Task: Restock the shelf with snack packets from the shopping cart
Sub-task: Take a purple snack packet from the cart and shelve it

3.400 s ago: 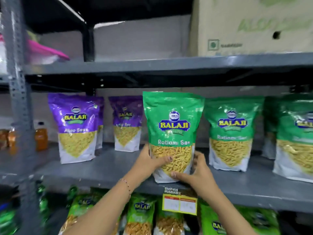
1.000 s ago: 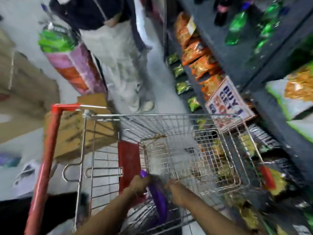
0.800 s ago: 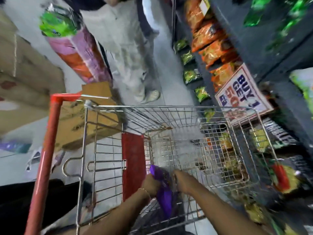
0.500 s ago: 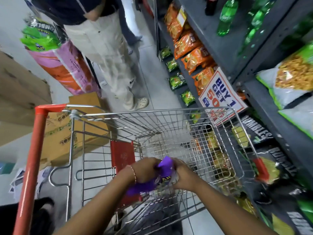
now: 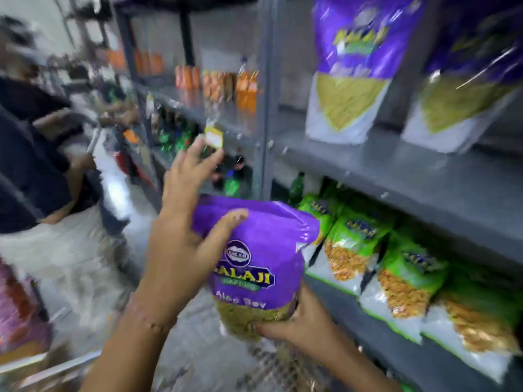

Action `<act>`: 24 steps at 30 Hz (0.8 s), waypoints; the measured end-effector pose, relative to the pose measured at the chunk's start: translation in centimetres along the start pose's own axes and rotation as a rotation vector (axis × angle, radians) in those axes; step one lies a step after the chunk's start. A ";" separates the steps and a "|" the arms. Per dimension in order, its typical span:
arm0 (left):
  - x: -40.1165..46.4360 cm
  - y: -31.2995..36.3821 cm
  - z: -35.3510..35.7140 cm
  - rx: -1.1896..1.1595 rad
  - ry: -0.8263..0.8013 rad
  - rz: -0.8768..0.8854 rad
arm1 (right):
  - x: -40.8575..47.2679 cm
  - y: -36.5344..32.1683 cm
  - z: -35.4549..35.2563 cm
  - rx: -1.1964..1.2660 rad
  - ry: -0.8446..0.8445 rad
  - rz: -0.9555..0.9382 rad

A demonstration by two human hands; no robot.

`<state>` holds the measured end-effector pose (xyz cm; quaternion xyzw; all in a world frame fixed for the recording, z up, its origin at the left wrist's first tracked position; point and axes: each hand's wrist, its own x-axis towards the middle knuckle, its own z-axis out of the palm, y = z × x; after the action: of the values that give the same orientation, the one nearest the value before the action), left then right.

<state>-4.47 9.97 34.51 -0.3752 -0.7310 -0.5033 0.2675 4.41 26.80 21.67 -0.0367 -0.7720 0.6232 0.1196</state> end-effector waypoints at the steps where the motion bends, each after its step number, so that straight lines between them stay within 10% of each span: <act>1: 0.0 0.4 0.9 -0.152 0.050 -0.036 | 0.1 -1.9 -1.4 0.010 0.041 -0.043; 7: 2.5 2.8 9.8 -0.738 -0.212 -0.042 | 0.8 -13.2 -11.2 -0.021 0.374 -0.329; 24: 14.9 4.6 26.2 -0.585 -0.499 0.024 | 9.2 -15.1 -24.9 -0.192 0.708 -0.179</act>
<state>-9.69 39.66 39.25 -0.5551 -0.5949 -0.5806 -0.0313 2.66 49.09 42.45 -0.1933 -0.7379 0.4837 0.4290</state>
